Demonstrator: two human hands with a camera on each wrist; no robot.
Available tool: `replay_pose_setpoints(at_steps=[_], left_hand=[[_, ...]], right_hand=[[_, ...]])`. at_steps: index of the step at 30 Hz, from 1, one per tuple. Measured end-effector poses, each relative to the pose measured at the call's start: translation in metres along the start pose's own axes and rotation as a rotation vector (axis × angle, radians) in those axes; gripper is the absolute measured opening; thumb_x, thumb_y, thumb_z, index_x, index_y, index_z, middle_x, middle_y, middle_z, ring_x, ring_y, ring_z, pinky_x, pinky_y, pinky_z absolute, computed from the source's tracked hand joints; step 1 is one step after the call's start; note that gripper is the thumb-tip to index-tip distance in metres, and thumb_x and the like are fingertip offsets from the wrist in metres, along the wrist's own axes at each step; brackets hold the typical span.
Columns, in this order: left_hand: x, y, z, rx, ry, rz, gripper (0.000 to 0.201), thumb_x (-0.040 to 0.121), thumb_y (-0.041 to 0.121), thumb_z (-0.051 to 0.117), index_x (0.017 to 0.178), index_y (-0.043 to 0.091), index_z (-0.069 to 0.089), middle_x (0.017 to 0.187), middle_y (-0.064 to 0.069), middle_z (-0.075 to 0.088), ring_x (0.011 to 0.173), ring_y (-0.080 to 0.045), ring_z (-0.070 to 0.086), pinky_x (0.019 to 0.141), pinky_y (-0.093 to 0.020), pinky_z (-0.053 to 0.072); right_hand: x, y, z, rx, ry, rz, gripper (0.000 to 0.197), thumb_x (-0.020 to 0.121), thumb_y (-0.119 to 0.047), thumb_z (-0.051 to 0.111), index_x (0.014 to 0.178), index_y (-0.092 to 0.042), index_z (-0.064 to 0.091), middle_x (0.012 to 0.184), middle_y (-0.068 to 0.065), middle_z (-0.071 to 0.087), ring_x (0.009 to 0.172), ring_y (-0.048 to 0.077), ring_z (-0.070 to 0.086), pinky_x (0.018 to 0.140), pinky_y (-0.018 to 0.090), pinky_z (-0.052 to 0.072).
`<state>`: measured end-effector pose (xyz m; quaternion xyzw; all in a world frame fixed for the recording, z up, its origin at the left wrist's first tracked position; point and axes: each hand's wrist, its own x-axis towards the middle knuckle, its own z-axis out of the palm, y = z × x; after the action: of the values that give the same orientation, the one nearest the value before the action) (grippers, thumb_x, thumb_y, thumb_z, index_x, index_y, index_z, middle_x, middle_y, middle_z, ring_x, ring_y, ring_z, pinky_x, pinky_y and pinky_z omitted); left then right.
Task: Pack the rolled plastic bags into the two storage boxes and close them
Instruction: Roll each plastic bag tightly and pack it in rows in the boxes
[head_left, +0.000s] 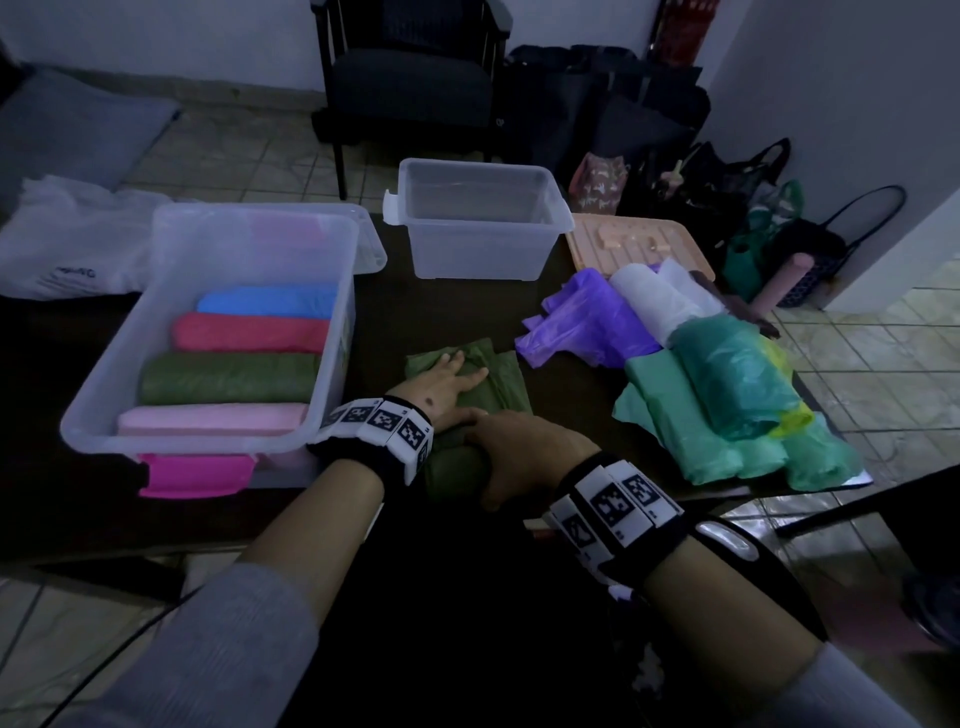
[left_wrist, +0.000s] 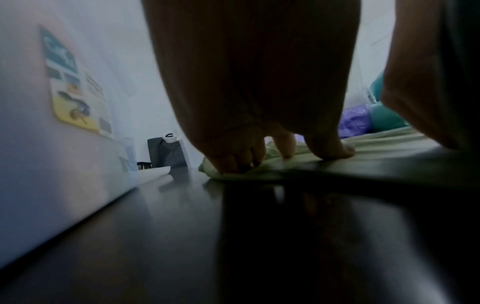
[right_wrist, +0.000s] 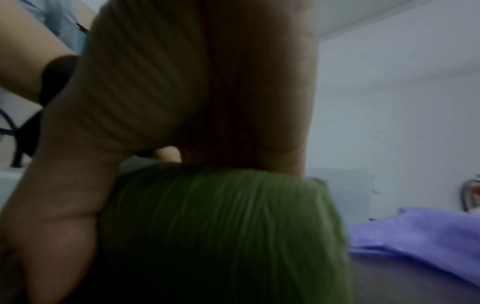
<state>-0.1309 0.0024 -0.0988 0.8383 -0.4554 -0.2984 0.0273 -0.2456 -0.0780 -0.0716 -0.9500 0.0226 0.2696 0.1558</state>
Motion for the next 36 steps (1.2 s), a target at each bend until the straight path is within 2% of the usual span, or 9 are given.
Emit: replay_pose_setpoints(at_steps=[4,7,10,18,23,27,29,33,36], left_hand=[[0.000,0.000,0.001,-0.002,0.013,0.005,0.065,0.097,0.045,0.039,0.150,0.025,0.007,0.158,-0.009,-0.008,0.146,-0.023,-0.007,0.117,-0.040,0.004],[0.001,-0.001,0.001,-0.015,0.016,0.004,0.066,0.096,0.045,0.040,0.150,0.025,0.007,0.158,-0.009,-0.007,0.146,-0.023,-0.007,0.117,-0.039,0.004],[0.003,0.000,0.002,-0.056,0.047,-0.007,0.067,0.095,0.043,0.045,0.150,0.025,0.011,0.158,-0.008,-0.004,0.146,-0.023,-0.005,0.116,-0.036,0.004],[0.000,0.002,-0.002,-0.178,0.126,-0.051,0.074,0.090,0.034,0.059,0.150,0.021,0.016,0.158,-0.011,0.003,0.146,-0.027,0.004,0.117,-0.038,0.010],[-0.026,0.014,0.002,-0.235,0.379,-0.096,0.038,0.088,0.019,0.062,0.125,0.016,0.057,0.139,-0.008,0.044,0.128,-0.024,0.041,0.105,-0.031,0.034],[-0.050,0.020,0.002,-0.398,0.414,-0.157,0.012,0.087,0.013,0.062,0.097,0.018,0.067,0.107,-0.004,0.067,0.096,-0.015,0.061,0.079,-0.021,0.045],[-0.061,0.023,0.000,-0.394,0.383,-0.140,0.013,0.087,0.010,0.064,0.097,0.018,0.067,0.100,-0.002,0.069,0.086,-0.010,0.060,0.073,-0.019,0.044],[-0.072,0.026,-0.003,-0.291,0.179,-0.104,0.032,0.087,0.007,0.061,0.117,0.018,0.062,0.116,-0.004,0.063,0.108,-0.018,0.059,0.090,-0.026,0.047],[-0.073,0.022,-0.005,-0.270,0.058,-0.089,0.045,0.079,0.014,0.073,0.121,0.018,0.058,0.119,-0.006,0.060,0.111,-0.021,0.056,0.090,-0.029,0.047]], right_hand=[[-0.009,0.008,-0.003,0.108,0.002,-0.027,0.072,0.071,-0.027,0.080,0.133,-0.015,0.045,0.127,0.004,0.054,0.114,0.020,0.051,0.080,0.021,0.035],[-0.014,0.012,-0.003,0.226,0.043,-0.019,0.076,0.066,-0.030,0.084,0.131,-0.018,0.045,0.115,-0.005,0.055,0.102,0.009,0.049,0.080,0.017,0.033],[-0.014,0.016,-0.006,0.251,0.043,-0.007,0.058,0.068,-0.036,0.082,0.116,-0.015,0.058,0.103,-0.004,0.057,0.093,0.008,0.051,0.070,0.018,0.036],[-0.008,0.015,-0.007,0.243,0.001,0.009,0.052,0.076,-0.042,0.074,0.117,-0.013,0.061,0.107,0.004,0.061,0.096,0.016,0.057,0.082,0.031,0.048],[-0.009,0.019,-0.005,0.288,0.096,0.022,0.058,0.073,-0.036,0.078,0.123,-0.020,0.053,0.107,-0.005,0.054,0.100,0.014,0.053,0.080,0.021,0.037],[-0.006,0.022,-0.003,0.259,0.144,0.083,0.053,0.070,-0.039,0.079,0.111,-0.019,0.053,0.099,-0.006,0.051,0.092,0.013,0.050,0.074,0.023,0.036],[-0.004,0.022,-0.002,0.268,0.161,0.104,0.049,0.069,-0.042,0.079,0.106,-0.020,0.055,0.099,-0.005,0.052,0.093,0.014,0.050,0.075,0.025,0.038],[-0.001,0.021,-0.004,0.115,0.130,0.100,0.054,0.076,-0.049,0.070,0.118,-0.018,0.058,0.114,0.005,0.048,0.114,0.021,0.040,0.095,0.035,0.038],[-0.004,0.018,-0.006,0.144,0.203,0.056,0.054,0.077,-0.044,0.071,0.123,-0.020,0.056,0.122,0.005,0.054,0.116,0.020,0.047,0.094,0.033,0.040]])
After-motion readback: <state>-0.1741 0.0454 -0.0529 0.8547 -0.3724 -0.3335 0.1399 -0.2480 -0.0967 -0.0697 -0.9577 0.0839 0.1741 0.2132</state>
